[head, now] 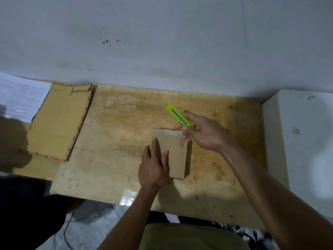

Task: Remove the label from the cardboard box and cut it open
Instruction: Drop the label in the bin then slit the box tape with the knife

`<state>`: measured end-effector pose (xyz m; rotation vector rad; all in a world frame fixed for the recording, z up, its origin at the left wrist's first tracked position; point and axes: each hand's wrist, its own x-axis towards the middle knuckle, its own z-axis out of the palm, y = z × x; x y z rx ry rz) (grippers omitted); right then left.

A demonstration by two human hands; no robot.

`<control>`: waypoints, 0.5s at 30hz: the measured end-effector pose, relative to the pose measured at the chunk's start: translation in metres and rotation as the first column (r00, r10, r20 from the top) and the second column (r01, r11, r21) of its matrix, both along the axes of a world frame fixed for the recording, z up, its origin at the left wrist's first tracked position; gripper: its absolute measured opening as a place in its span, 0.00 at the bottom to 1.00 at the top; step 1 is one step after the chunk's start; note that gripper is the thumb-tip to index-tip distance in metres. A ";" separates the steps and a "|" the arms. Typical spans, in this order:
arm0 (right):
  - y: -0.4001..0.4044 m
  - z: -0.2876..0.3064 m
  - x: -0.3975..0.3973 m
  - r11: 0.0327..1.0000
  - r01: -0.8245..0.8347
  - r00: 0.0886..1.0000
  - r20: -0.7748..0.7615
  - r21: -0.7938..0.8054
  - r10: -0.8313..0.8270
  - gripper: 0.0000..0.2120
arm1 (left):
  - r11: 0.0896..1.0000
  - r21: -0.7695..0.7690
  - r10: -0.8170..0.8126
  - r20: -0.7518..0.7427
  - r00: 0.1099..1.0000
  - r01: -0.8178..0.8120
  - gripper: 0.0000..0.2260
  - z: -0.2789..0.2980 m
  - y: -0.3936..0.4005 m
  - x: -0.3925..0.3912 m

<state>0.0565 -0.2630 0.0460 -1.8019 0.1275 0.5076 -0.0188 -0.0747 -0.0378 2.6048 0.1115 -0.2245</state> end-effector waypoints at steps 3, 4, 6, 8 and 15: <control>-0.002 -0.005 0.002 0.988 -0.067 0.995 0.062 -0.142 0.076 0.14 | 1.000 0.018 0.005 -0.002 1.000 -0.005 0.28 -0.002 -0.001 0.000; -0.004 -0.007 0.002 0.971 -0.092 0.989 0.096 -0.219 0.116 0.12 | 1.000 0.017 0.010 -0.006 1.000 -0.010 0.28 -0.003 -0.001 0.001; -0.004 -0.011 0.003 0.917 -0.114 0.966 0.174 -0.383 0.192 0.10 | 1.000 0.014 0.013 -0.014 1.000 -0.013 0.27 -0.005 0.001 0.000; -0.005 -0.016 0.005 0.864 -0.107 0.947 0.214 -0.492 0.239 0.12 | 1.000 0.016 0.020 -0.017 1.000 -0.019 0.27 -0.006 0.002 0.000; -0.005 -0.022 0.020 0.774 -0.155 0.868 0.289 -0.614 0.403 0.15 | 0.999 0.014 0.038 -0.012 0.999 -0.038 0.27 -0.007 0.001 0.000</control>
